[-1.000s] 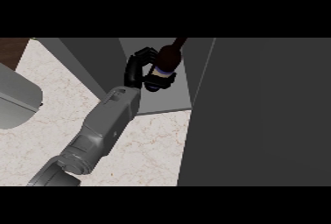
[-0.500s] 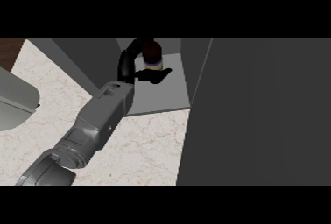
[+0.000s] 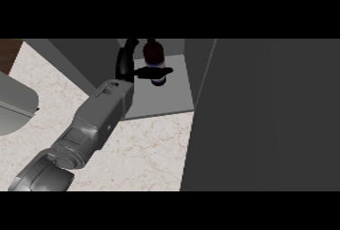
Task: Pick up the wine, place it into the cabinet and close the cabinet
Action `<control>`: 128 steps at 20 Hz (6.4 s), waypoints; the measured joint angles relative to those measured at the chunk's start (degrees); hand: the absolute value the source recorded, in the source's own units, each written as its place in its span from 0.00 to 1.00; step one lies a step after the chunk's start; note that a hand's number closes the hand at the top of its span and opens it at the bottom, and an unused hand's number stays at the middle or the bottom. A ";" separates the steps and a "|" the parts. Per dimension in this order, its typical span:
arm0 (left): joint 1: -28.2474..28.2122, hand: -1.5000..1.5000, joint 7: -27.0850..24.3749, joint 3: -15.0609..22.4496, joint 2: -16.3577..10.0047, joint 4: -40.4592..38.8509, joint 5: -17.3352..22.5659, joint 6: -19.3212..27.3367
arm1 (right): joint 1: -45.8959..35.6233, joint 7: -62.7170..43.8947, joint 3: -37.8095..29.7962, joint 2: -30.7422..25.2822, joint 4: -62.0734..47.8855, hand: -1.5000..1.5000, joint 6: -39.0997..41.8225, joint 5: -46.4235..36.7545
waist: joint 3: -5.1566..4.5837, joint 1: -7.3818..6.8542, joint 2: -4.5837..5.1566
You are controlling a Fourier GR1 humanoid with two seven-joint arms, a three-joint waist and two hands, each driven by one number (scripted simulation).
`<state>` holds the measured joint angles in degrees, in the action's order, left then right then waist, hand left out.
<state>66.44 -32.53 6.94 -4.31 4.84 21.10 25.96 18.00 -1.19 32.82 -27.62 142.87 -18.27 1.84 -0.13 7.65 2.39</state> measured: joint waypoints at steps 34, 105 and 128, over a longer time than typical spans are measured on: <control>-1.47 0.00 -0.58 -2.65 4.19 11.81 7.76 -22.67 | 6.59 0.10 -2.92 -2.43 1.26 0.00 -0.96 0.18 | 0.10 -5.62 -2.78; -67.87 0.00 9.64 -4.19 -26.70 78.94 25.59 -44.04 | -5.73 -8.61 5.05 -8.98 0.58 1.00 15.71 0.20 | -0.19 -9.28 -2.29; -66.51 0.00 10.93 -8.72 -28.86 73.42 27.42 -49.69 | -60.54 -33.93 5.57 25.60 -29.37 1.00 0.71 5.53 | -0.06 -9.81 -2.28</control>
<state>-0.07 -21.59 -1.78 -33.17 78.26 48.52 -23.74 -42.53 -35.12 38.40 -2.03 113.50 -17.56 7.37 -0.20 -2.16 0.11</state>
